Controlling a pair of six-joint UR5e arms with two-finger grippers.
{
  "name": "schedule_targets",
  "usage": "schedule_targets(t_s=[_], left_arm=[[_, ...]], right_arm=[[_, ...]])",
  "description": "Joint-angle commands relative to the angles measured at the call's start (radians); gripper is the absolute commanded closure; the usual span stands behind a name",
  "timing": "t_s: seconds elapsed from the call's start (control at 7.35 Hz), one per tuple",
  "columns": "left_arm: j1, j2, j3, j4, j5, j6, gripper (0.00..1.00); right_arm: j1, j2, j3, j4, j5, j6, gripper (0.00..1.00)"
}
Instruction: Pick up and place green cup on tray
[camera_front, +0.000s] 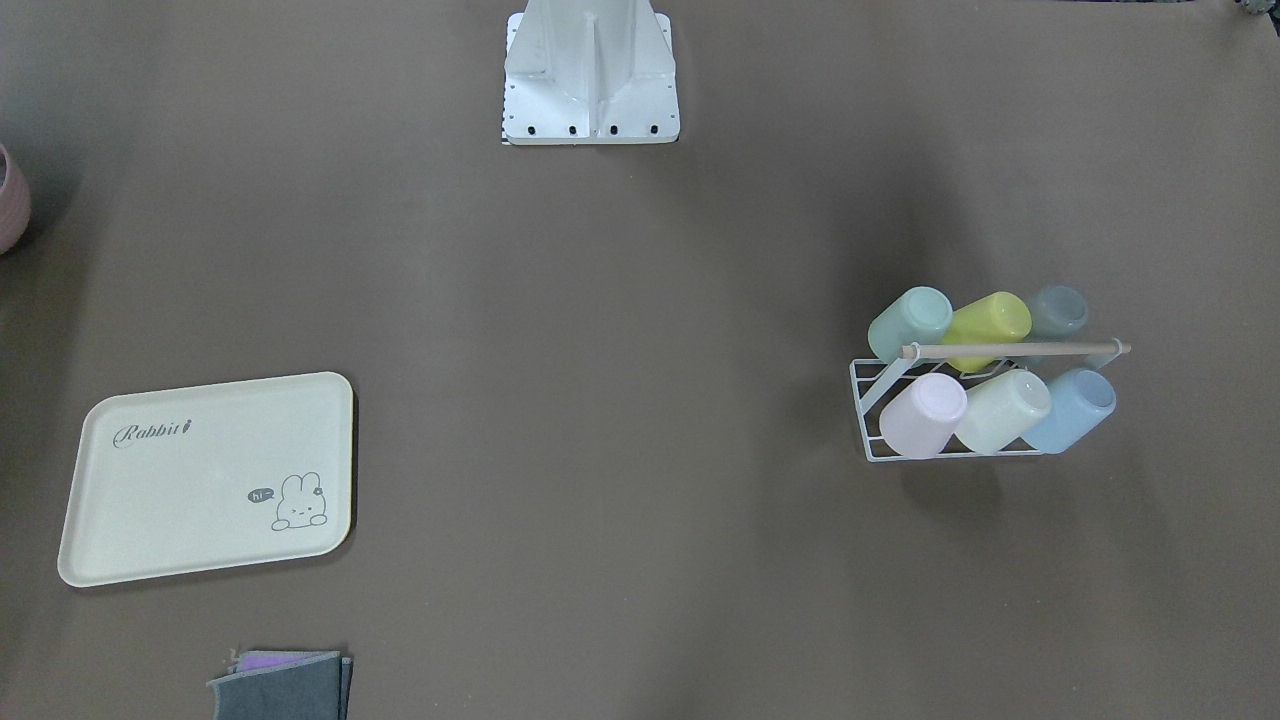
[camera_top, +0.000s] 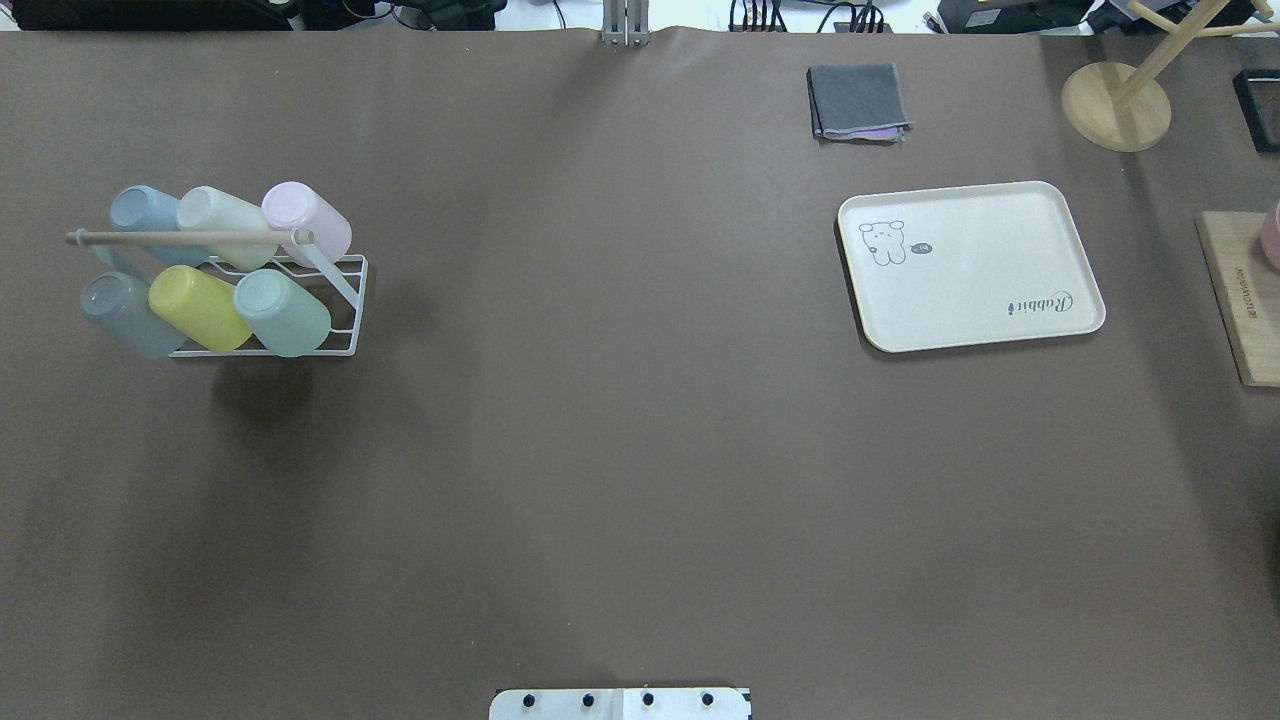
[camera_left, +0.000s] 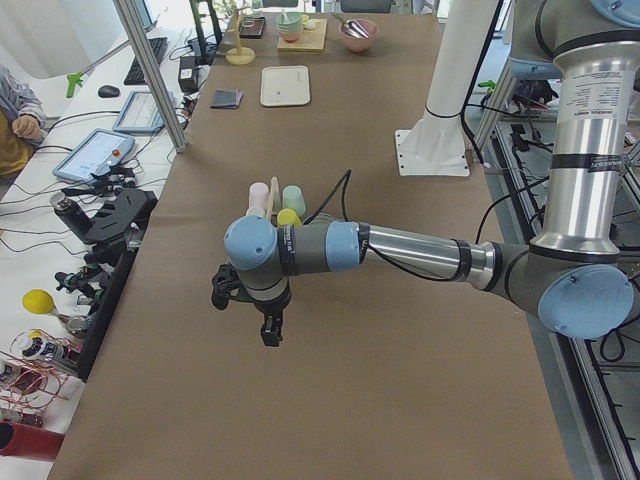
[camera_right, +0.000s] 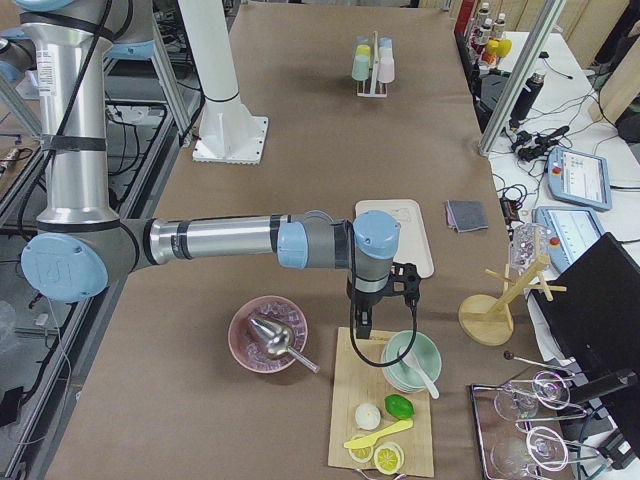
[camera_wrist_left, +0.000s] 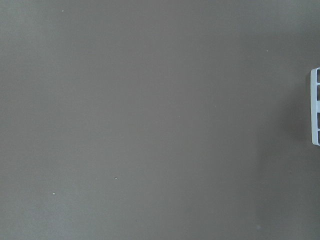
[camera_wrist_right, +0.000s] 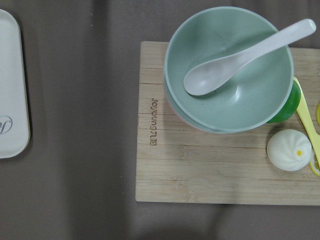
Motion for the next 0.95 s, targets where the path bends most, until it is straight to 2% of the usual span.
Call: schedule_targets(t_s=[0.0,0.27,0.41,0.82], left_arm=[[0.0,0.0,0.0,-0.001,0.0,0.0,0.01],[0.0,0.0,-0.001,-0.001,0.0,0.0,0.01],[0.0,0.0,-0.001,0.001,0.0,0.0,0.01],[0.0,0.0,-0.006,0.001,0.0,-0.002,0.01]], right_arm=[[0.0,-0.003,0.002,-0.028,0.001,0.002,0.0],[-0.001,-0.008,-0.014,-0.024,0.019,0.005,0.0],[-0.001,-0.002,-0.005,-0.019,0.056,0.004,0.0],[-0.001,0.012,-0.004,-0.022,0.047,0.004,0.0]])
